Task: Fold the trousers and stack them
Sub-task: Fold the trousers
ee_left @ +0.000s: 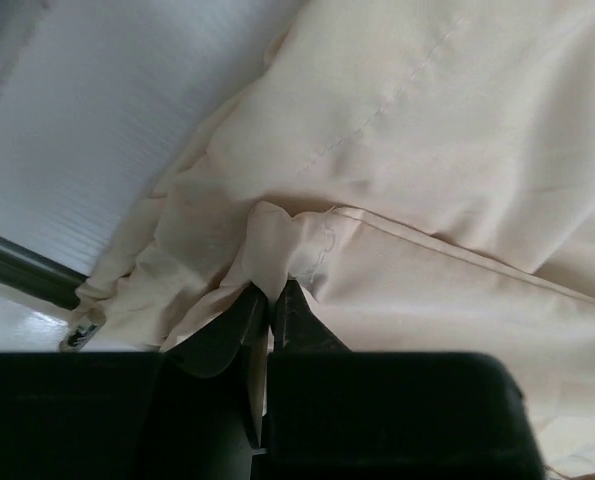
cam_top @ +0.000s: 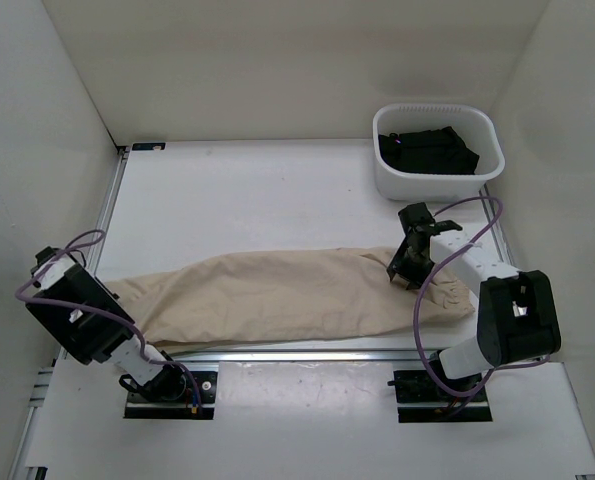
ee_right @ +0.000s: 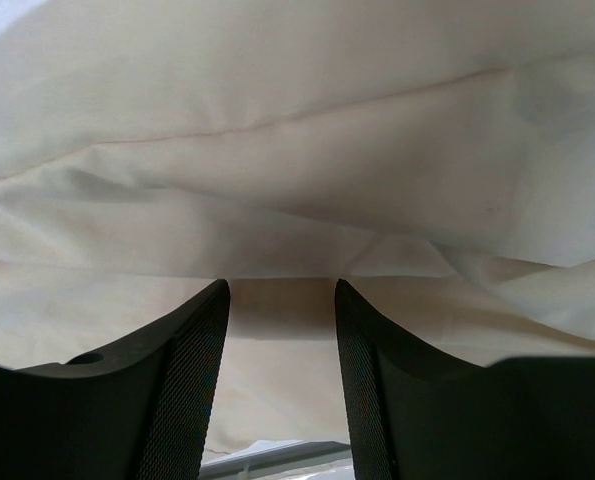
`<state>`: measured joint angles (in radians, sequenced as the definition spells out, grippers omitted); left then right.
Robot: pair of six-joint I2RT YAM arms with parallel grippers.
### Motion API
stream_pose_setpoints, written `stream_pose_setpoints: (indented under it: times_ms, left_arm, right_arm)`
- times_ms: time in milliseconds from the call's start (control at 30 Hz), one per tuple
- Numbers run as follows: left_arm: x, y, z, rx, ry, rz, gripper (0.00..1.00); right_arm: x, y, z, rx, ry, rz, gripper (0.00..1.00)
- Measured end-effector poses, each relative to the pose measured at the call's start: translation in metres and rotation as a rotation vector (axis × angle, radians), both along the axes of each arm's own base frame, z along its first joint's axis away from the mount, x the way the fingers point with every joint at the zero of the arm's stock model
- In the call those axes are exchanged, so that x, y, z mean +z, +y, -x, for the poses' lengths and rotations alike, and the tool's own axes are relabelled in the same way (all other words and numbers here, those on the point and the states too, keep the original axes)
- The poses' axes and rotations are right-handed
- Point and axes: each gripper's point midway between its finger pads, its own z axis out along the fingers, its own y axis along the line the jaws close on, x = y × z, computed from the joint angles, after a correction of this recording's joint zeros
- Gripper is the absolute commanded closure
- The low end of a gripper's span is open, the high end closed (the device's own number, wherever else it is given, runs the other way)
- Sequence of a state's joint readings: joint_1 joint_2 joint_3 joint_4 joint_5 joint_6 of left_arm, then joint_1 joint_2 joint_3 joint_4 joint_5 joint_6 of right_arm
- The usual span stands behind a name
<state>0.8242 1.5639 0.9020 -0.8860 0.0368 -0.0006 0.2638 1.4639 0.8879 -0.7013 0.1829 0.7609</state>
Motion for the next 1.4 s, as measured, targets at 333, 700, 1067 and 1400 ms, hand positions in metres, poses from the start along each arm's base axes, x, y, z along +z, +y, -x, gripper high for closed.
stream_pose_setpoints:
  times_ms: [333, 700, 1067, 1400]
  left_arm:
    - [0.080, 0.060, -0.053, -0.003, -0.210, -0.263, 0.86]
    - [0.023, 0.063, -0.043, -0.022, -0.012, -0.181, 0.44]
    - [0.073, 0.075, -0.052, -0.016, -0.099, -0.332, 0.24]
    - [0.048, 0.008, -0.004, -0.102, -0.040, -0.307, 0.24]
  right_arm:
    - [-0.028, -0.008, 0.016, -0.005, 0.109, 0.047, 0.48]
    - [-0.017, -0.004, -0.012, 0.058, 0.078, 0.095, 0.22]
    - [0.100, -0.072, -0.034, -0.136, -0.164, 0.191, 0.01]
    - [0.020, -0.129, 0.060, -0.440, 0.115, 0.129, 0.01]
